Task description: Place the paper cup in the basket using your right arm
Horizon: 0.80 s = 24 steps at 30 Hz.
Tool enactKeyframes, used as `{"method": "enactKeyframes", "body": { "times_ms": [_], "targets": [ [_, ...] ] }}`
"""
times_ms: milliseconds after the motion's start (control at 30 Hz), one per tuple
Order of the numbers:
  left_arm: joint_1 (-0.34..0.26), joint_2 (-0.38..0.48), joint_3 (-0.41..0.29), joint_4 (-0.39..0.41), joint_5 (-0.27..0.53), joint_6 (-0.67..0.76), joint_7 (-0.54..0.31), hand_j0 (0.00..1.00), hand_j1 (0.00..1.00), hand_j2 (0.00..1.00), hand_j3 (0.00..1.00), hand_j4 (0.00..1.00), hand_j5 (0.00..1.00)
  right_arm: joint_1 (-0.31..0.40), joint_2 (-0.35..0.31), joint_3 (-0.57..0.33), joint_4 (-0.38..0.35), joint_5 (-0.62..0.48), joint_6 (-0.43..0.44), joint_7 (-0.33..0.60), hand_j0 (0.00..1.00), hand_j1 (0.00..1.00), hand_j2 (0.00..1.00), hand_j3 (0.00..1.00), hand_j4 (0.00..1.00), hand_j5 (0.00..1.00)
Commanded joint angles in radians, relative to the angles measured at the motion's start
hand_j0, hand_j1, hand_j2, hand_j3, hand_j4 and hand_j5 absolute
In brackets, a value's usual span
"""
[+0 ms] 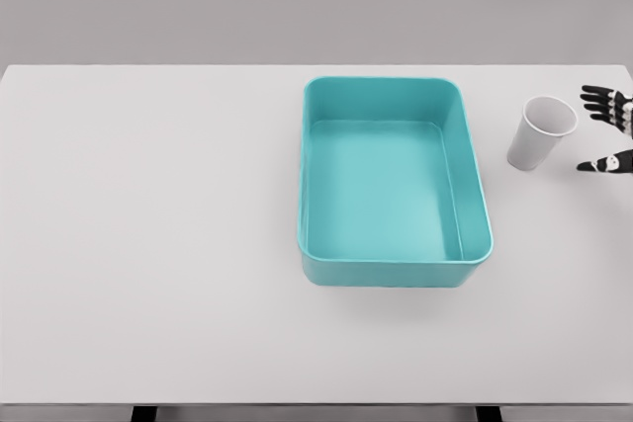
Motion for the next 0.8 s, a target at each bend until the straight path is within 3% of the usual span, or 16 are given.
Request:
{"method": "enactKeyframes", "body": {
  "times_ms": [0,767],
  "targets": [
    [0.0,0.0,0.0,0.0,0.0,0.0,0.0,1.0,1.0,1.0,1.0,1.0,1.0,0.0,0.012,-0.001,0.002,-0.004,0.001,0.0,1.0,1.0,1.0,1.0,1.0,1.0],
    [0.0,0.0,0.0,0.0,0.0,0.0,0.0,1.0,1.0,1.0,1.0,1.0,1.0,-0.051,0.072,-0.001,0.029,-0.004,0.018,0.0,1.0,1.0,1.0,1.0,1.0,1.0]
  ]
}}
